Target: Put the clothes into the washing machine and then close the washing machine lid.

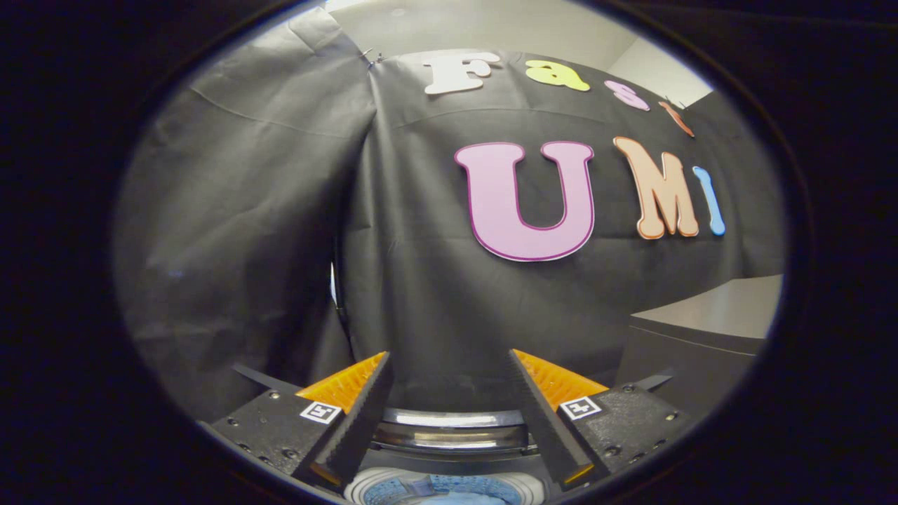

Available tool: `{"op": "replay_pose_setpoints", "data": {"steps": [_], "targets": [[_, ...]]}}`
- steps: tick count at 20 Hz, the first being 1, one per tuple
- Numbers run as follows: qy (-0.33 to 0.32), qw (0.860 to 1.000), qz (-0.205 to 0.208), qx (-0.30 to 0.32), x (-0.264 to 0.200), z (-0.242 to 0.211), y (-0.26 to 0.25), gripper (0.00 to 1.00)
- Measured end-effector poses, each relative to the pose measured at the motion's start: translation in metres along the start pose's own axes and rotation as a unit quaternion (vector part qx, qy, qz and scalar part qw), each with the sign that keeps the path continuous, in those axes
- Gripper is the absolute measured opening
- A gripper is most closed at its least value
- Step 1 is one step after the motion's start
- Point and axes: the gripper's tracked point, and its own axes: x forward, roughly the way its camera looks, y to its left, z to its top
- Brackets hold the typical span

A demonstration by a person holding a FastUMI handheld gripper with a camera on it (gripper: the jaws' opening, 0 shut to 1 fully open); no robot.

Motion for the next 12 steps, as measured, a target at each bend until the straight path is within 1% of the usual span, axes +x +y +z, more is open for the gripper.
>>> {"op": "replay_pose_setpoints", "data": {"steps": [5,6,7,9,10,12], "targets": [[-0.002,1.0,-0.012,0.007,-0.002,-0.001,0.0,0.97],[0.008,1.0,-0.013,0.009,0.0,-0.004,0.0,0.97],[0.041,0.999,-0.019,0.016,-0.001,-0.014,-0.001,0.97],[0.083,0.996,-0.012,0.036,-0.009,-0.028,0.002,0.97],[0.094,0.994,-0.013,0.045,-0.016,-0.037,0.0,0.97],[0.095,0.994,-0.015,0.042,-0.021,-0.044,0.0,0.97]]}}
